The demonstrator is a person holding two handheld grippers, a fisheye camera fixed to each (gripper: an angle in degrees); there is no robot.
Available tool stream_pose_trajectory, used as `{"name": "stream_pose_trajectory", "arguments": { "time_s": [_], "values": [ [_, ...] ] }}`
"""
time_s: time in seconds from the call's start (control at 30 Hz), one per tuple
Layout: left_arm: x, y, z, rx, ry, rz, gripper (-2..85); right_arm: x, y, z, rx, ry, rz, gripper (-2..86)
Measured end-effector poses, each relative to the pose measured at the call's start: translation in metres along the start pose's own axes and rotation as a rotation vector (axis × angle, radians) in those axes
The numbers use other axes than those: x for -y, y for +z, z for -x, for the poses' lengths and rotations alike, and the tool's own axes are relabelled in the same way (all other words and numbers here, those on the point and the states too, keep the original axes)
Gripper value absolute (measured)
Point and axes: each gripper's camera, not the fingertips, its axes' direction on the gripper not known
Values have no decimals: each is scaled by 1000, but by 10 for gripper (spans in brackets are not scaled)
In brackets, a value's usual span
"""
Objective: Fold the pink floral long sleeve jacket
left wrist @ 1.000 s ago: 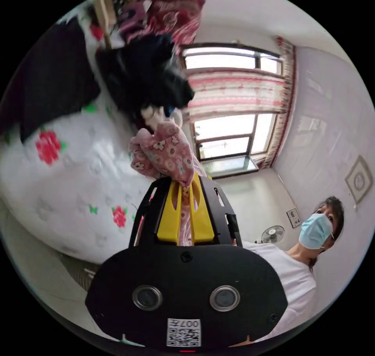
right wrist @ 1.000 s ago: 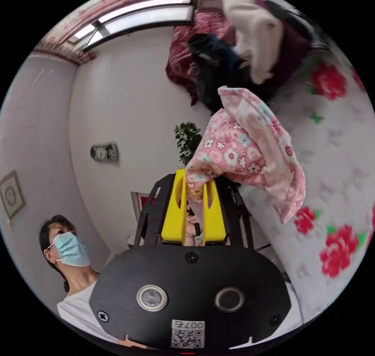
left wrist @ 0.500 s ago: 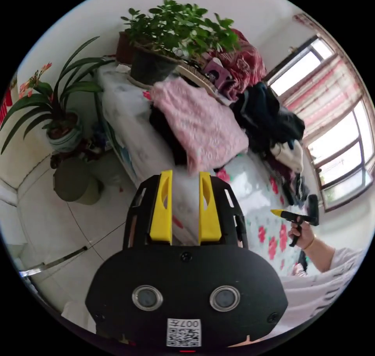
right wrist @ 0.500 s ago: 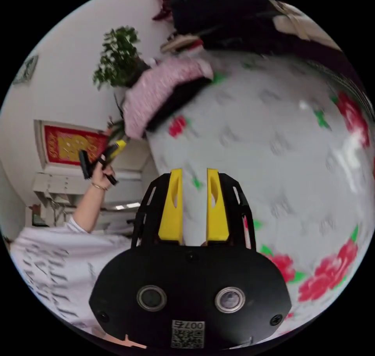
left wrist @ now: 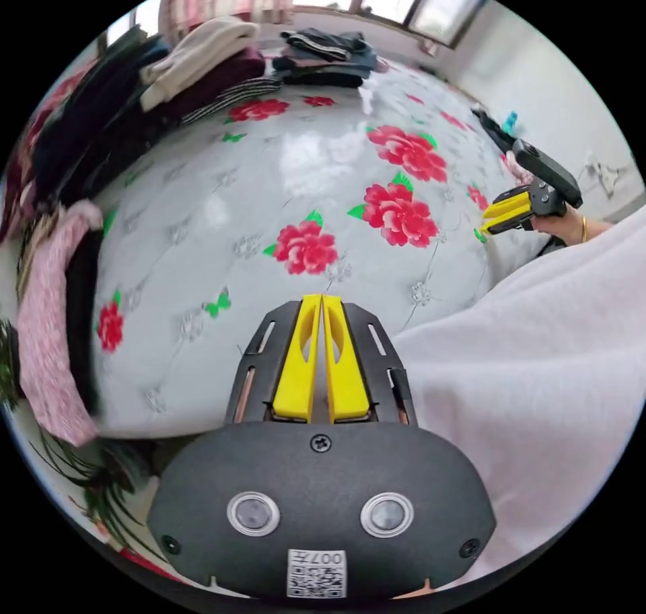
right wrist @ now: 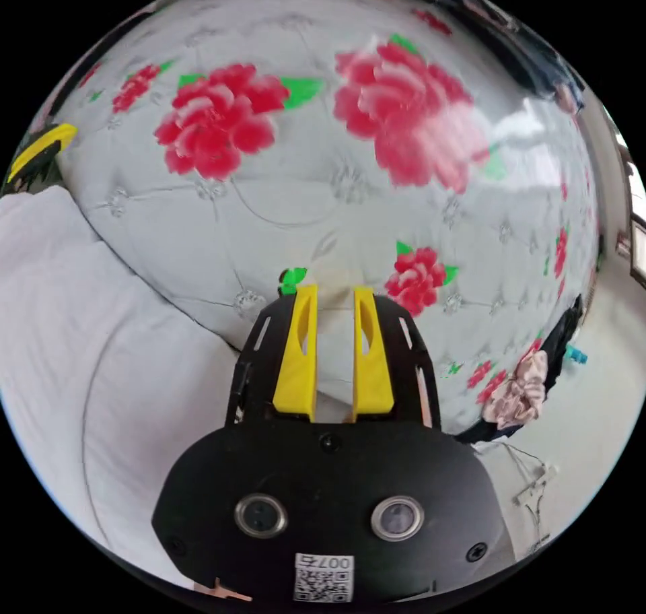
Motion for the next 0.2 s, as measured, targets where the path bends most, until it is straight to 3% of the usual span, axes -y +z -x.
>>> {"name": "stream_pose_trajectory", "arguments": {
  "time_s": [0.2],
  "values": [
    [55,48,-72,2,45,44,-10,17,0,-13,199,79,-152,5]
  ]
}}
